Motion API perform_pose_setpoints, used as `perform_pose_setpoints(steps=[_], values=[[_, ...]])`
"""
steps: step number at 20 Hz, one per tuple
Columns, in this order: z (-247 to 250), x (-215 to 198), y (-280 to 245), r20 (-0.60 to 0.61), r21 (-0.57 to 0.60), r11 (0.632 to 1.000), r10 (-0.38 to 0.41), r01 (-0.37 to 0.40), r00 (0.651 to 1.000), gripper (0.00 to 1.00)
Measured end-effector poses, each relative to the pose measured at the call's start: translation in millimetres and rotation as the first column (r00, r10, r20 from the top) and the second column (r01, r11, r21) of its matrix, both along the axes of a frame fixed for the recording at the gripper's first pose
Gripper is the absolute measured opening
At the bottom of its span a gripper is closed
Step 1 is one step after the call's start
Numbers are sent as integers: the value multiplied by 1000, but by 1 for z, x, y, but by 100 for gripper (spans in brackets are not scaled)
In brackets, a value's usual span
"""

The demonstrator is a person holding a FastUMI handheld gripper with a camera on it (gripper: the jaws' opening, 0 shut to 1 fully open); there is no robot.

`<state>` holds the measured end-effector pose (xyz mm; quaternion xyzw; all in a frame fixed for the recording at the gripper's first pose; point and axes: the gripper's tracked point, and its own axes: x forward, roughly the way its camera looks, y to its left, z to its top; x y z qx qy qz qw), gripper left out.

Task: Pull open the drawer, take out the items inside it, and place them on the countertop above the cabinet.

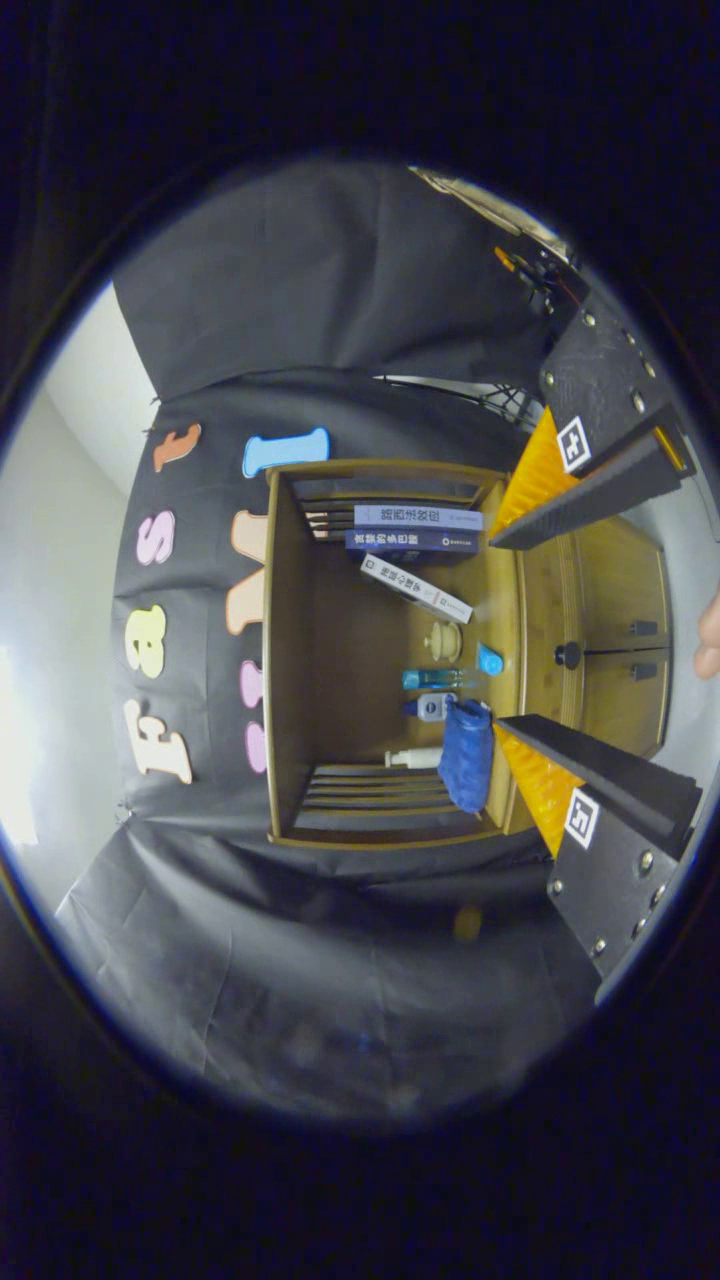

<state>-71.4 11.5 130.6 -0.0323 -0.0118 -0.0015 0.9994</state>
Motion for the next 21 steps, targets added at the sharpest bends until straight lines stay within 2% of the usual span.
perform_pose_setpoints(steps=[7,15,21], values=[[-14,-17,3,-36,-28,999,20,-21,999,99],[-22,-14,3,-53,33,999,20,-18,998,99],[-20,-17,5,-47,23,999,25,-24,999,99]])
